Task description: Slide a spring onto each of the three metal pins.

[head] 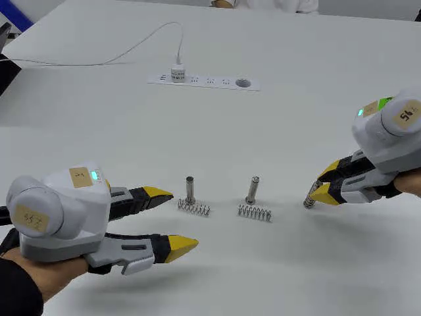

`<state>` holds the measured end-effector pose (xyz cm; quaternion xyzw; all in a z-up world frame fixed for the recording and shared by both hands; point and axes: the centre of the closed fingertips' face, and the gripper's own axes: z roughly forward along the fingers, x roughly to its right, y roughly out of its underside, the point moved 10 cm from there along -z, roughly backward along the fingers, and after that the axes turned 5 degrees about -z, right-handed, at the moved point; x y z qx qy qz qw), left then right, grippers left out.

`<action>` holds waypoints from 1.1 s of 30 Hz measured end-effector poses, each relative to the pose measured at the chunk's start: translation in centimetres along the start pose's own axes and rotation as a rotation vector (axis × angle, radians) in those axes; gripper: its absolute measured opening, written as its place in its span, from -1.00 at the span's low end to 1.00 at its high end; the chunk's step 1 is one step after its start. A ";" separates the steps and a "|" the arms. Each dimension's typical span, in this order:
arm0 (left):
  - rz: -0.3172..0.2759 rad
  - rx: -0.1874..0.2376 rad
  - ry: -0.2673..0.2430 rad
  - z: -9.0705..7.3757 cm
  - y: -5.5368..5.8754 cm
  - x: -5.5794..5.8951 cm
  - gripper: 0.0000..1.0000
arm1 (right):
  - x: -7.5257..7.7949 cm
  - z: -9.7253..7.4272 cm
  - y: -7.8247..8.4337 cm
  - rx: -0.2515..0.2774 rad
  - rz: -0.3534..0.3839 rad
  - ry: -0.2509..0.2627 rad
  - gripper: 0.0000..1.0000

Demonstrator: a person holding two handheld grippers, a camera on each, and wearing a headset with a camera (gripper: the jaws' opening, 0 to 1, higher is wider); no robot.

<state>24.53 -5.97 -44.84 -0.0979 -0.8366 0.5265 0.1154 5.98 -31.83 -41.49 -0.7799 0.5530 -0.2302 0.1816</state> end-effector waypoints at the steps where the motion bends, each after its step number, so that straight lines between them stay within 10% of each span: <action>1: 0.000 0.000 0.000 0.0 0.0 0.0 0.00 | 0.0 -0.1 -0.1 0.004 -0.004 0.003 -0.58; 13: 0.002 0.002 0.000 0.1 -0.1 0.0 -0.01 | -1.1 -1.0 -2.3 0.052 -0.043 -0.001 -0.58; 33: 0.005 0.003 0.001 0.0 -0.2 0.1 -0.03 | -4.2 3.0 -4.0 0.031 -0.108 -0.121 -0.64</action>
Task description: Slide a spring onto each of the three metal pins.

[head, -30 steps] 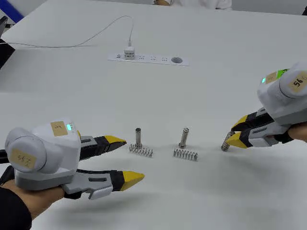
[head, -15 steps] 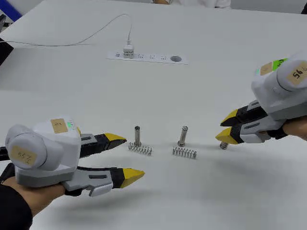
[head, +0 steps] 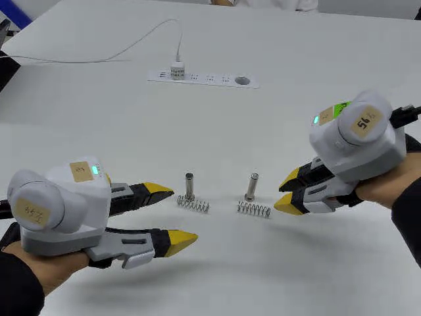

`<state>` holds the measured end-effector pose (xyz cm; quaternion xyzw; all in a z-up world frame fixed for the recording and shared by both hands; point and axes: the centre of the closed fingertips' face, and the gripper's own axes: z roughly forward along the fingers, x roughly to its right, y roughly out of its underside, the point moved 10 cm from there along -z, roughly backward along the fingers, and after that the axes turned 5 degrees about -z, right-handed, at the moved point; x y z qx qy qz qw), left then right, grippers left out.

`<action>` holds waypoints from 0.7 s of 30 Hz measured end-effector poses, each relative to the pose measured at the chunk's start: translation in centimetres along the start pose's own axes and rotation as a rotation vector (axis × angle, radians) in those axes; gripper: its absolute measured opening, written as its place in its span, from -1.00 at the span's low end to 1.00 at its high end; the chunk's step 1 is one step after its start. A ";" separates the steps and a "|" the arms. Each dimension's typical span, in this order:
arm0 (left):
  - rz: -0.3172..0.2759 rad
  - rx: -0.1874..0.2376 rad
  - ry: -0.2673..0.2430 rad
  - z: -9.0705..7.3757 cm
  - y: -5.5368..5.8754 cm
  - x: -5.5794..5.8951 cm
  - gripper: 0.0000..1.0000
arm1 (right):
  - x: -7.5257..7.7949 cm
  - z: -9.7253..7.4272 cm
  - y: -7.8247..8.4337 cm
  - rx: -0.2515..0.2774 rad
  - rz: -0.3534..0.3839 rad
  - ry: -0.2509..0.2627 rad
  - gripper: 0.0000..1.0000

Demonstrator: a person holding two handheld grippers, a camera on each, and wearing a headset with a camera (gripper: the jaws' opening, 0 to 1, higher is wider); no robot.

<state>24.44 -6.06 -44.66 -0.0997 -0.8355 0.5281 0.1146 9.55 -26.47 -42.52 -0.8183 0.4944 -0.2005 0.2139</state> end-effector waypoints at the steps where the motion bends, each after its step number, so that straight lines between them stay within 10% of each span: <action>1: 0.001 0.000 0.000 0.0 0.0 0.0 -0.03 | 0.0 0.3 0.0 -0.001 -0.002 -0.005 -0.65; 21: 0.001 -0.008 0.009 0.1 0.1 0.1 -0.08 | 0.1 3.3 0.1 -0.058 -0.053 -0.053 -0.71</action>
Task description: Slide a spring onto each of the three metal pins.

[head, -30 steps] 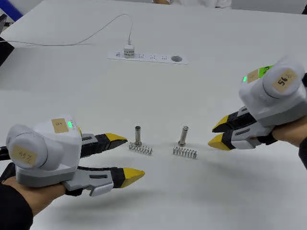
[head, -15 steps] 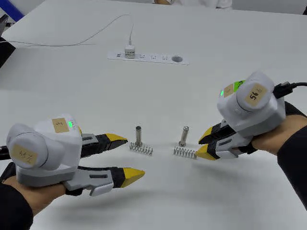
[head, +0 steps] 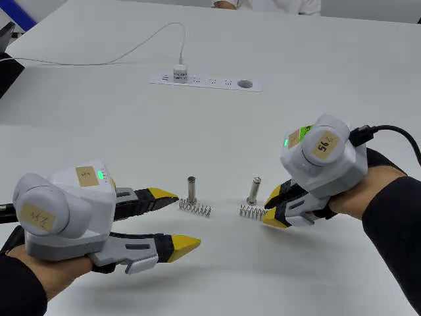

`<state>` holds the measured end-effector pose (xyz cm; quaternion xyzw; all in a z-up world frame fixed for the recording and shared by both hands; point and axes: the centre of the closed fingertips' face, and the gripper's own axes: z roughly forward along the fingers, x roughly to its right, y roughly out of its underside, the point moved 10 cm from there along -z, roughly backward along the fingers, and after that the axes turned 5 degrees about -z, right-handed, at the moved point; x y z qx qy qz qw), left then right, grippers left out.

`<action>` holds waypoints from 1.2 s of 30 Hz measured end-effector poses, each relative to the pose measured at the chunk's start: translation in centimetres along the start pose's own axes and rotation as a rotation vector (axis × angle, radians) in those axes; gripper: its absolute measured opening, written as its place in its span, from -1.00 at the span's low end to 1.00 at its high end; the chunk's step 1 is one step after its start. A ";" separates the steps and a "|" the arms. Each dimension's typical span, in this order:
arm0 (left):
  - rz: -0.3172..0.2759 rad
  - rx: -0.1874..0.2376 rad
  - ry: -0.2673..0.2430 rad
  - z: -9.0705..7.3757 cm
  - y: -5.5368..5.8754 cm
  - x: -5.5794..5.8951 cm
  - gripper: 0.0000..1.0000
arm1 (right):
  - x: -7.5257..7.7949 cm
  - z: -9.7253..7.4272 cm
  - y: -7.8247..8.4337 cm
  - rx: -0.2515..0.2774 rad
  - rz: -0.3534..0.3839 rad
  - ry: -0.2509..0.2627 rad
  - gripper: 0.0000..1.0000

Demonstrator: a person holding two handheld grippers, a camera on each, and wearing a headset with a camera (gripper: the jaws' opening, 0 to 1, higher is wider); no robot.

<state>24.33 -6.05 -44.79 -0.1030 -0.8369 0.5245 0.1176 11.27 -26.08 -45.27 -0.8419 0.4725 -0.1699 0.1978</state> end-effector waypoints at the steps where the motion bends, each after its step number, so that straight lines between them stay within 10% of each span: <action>1: 0.000 0.000 0.000 0.0 0.0 0.0 -0.08 | 0.0 0.1 0.0 -0.004 -0.002 -0.002 -0.72; 36: 0.051 -0.010 0.085 2.5 -0.8 1.5 -0.17 | -2.3 -2.2 -2.3 0.000 -0.102 -0.060 -0.77</action>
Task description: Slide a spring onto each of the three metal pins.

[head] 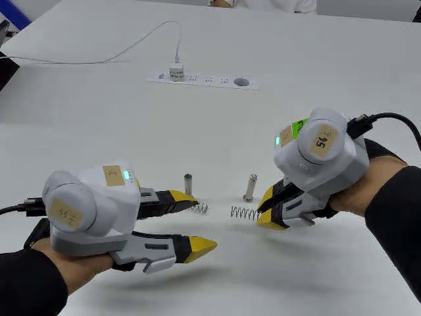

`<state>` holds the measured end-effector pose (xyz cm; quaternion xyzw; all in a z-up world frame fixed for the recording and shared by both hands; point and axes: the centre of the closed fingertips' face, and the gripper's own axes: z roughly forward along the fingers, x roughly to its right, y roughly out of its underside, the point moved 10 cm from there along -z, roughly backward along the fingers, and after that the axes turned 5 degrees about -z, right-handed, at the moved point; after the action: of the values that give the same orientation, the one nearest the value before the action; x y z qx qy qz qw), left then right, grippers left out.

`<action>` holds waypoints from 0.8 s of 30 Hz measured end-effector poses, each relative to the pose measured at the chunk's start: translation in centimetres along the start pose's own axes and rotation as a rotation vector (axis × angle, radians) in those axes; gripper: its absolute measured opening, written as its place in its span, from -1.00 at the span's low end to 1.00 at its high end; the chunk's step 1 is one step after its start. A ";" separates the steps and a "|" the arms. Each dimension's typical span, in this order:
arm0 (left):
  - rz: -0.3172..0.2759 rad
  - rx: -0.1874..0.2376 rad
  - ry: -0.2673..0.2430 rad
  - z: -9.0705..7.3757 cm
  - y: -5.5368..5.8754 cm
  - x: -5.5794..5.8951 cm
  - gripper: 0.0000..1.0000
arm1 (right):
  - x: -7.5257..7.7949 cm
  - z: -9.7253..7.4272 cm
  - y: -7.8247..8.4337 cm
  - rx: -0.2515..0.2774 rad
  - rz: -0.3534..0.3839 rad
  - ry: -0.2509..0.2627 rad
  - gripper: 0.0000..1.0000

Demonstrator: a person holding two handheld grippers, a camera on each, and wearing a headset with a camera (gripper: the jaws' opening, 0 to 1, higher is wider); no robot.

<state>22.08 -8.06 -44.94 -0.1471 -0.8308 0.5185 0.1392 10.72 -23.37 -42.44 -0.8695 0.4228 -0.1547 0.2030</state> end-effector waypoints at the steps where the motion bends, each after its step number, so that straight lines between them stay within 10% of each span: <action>1: 0.004 0.000 0.003 0.1 -0.1 0.0 -0.17 | -0.1 -0.1 -0.3 0.004 -0.009 -0.003 -0.77; 24: 0.089 0.003 0.060 1.0 -1.2 0.7 -0.59 | -1.8 -0.8 -3.7 0.018 -0.160 -0.067 -0.77</action>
<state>20.95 -9.14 -44.20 -0.1992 -0.8181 0.5208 0.1409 11.73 -20.03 -40.17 -0.9033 0.3437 -0.1451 0.2119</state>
